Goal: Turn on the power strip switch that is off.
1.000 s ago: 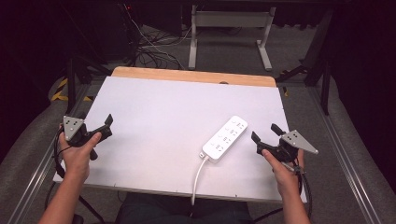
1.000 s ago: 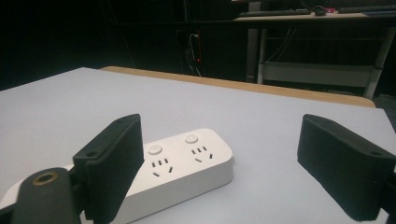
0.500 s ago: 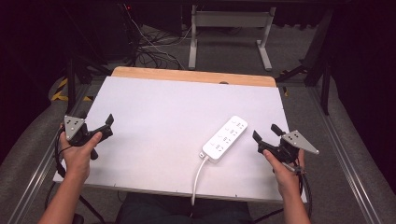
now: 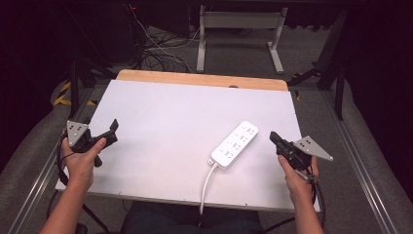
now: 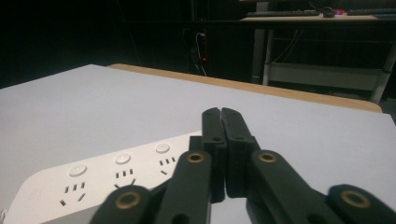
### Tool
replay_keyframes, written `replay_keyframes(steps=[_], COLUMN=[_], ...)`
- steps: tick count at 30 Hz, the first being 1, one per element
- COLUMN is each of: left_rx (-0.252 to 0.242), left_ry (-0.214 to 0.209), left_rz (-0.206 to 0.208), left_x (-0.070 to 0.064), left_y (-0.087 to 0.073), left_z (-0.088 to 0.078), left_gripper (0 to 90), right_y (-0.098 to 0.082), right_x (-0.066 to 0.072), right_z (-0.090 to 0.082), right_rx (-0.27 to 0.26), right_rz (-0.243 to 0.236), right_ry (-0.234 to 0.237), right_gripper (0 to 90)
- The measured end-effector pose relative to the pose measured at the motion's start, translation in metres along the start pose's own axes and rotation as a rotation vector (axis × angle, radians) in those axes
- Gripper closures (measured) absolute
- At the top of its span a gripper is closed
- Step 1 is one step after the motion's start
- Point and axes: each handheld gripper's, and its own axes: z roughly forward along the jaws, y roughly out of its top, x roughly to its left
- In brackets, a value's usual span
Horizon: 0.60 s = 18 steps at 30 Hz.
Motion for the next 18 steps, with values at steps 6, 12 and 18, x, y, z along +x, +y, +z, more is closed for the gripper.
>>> replay_keyframes(steps=[6, 12, 18], left_rx=[-0.001, 0.000, 0.000], left_ry=[0.000, 0.000, -0.001], left_rz=[-0.001, 0.001, 0.006], left_x=[0.000, 0.000, 0.000], left_y=[0.000, 0.000, 0.000], left_z=[0.000, 0.000, 0.000], left_gripper=[5.0, 5.1, 5.2], right_y=[0.002, 0.006, 0.012], right_x=[0.002, 0.001, -0.001], right_z=[0.002, 0.004, 0.007], right_rx=[0.034, 0.038, 0.061], right_rz=[0.004, 0.012, 0.034], right_ry=[0.003, -0.005, 0.007], right_gripper=[90.0, 90.0, 90.0])
